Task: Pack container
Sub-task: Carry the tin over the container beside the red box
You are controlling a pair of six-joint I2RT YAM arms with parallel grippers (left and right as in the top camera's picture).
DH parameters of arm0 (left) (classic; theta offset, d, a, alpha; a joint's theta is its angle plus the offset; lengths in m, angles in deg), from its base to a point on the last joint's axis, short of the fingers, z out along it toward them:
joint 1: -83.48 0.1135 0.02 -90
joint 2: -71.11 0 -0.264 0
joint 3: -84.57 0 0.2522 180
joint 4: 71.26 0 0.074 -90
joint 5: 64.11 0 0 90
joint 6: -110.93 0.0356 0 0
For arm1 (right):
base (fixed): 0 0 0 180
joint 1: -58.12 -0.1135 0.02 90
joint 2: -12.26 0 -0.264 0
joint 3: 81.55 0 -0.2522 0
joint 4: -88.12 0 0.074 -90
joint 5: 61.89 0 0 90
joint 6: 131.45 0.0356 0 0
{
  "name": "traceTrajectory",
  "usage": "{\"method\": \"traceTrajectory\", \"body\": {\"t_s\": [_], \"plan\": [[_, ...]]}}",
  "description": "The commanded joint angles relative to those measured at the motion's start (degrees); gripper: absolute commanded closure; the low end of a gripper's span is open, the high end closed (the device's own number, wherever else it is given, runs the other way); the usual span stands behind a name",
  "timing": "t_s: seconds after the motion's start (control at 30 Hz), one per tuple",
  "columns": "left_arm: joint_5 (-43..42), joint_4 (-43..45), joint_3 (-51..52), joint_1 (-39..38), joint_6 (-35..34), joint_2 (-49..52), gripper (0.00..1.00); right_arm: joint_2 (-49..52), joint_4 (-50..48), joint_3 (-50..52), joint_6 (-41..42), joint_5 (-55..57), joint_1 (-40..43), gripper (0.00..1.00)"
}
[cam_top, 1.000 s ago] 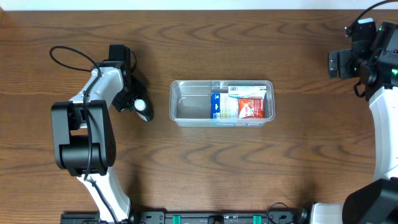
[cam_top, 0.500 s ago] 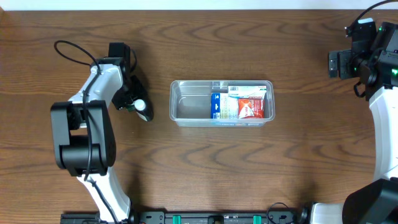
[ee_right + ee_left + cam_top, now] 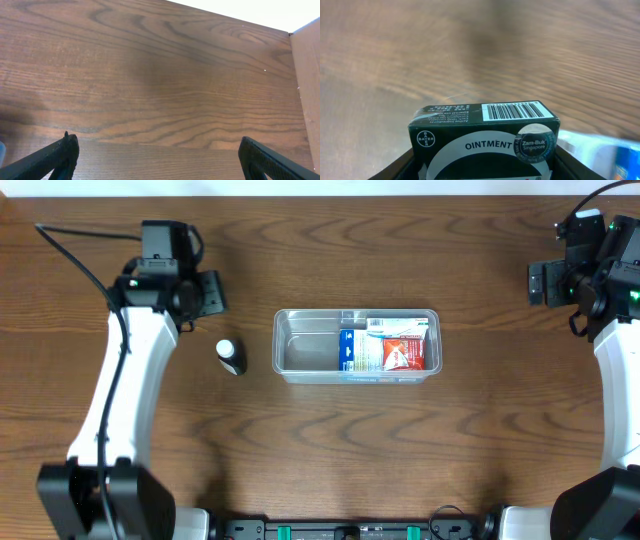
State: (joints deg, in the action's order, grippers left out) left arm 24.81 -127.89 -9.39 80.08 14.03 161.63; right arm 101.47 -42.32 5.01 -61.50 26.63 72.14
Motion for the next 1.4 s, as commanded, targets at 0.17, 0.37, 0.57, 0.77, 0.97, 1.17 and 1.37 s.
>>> {"method": "traceTrajectory", "body": {"t_s": [0.17, 0.37, 0.57, 0.77, 0.97, 1.17, 1.37], "plan": [[0.17, 0.04, -0.98, -15.82, 18.86, -1.55, 0.44, 0.44, 0.04, -0.35, 0.76, -0.04, 0.26, 0.01], [0.17, 0.07, -0.92, -27.10, 33.27, -0.57, 0.44, 0.44, 0.04, -0.35, 0.76, -0.04, 0.28, 0.01], [0.17, 0.22, -0.66, -32.06, 38.58, 1.03, 0.43, 0.44, 0.04, -0.35, 0.76, -0.04, 0.26, 0.01], [-1.99, 1.16, -0.66, -32.68, 40.09, 5.14, 0.43, 0.44, 0.04, -0.35, 0.76, -0.04, 0.26, 0.01], [-7.93, 2.80, -0.66, -32.81, 47.01, 9.90, 0.43, 0.44, 0.04, -0.35, 0.76, -0.04, 0.26, 0.01], [-8.33, 5.97, -0.66, -33.18, 47.43, 12.59, 0.43, 0.44, 0.04, -0.35, 0.76, -0.04, 0.26, 0.01], [-11.54, 6.36, -0.66, -33.24, 51.67, 13.33, 0.43, 0.44, 0.04, -0.35, 0.76, -0.04, 0.26, 0.01]]}}
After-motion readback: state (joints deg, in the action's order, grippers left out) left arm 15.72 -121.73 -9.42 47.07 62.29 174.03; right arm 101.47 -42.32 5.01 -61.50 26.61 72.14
